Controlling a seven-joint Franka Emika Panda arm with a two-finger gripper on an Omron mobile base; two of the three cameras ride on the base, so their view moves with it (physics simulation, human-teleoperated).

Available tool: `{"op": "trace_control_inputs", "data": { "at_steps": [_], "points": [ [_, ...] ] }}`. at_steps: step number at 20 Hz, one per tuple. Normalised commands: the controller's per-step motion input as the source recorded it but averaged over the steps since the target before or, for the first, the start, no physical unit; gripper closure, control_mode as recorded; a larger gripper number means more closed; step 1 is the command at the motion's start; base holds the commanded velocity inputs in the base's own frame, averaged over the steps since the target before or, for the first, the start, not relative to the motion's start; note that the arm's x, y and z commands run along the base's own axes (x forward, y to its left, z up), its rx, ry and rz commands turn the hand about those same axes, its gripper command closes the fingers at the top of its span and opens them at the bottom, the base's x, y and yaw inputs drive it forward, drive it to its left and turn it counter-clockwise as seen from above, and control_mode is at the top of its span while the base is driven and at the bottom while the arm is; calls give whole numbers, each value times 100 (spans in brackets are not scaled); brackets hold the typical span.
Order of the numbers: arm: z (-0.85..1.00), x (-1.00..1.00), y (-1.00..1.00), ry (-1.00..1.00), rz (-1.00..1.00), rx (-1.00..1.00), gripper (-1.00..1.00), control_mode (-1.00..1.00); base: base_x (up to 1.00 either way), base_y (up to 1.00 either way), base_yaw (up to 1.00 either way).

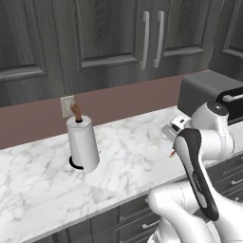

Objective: Organize the utensils by type. Pick up the wooden spoons from the counter and place them in the open cabinet. Then pick up the metallic utensils from the counter and place them in the open drawer.

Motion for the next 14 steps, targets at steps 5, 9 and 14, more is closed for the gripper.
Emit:
{"op": "trace_control_inputs", "data": {
  "at_steps": [5, 9, 14],
  "points": [
    [0, 0, 0, 1, -46, 1, 100, -100, 0, 0, 0],
    [-1, -8, 0, -11, -53, 4, 100, -100, 0, 0, 0],
    [-13, -2, 7, -7, -42, 0, 100, -100, 0, 0, 0]
  ]
}}
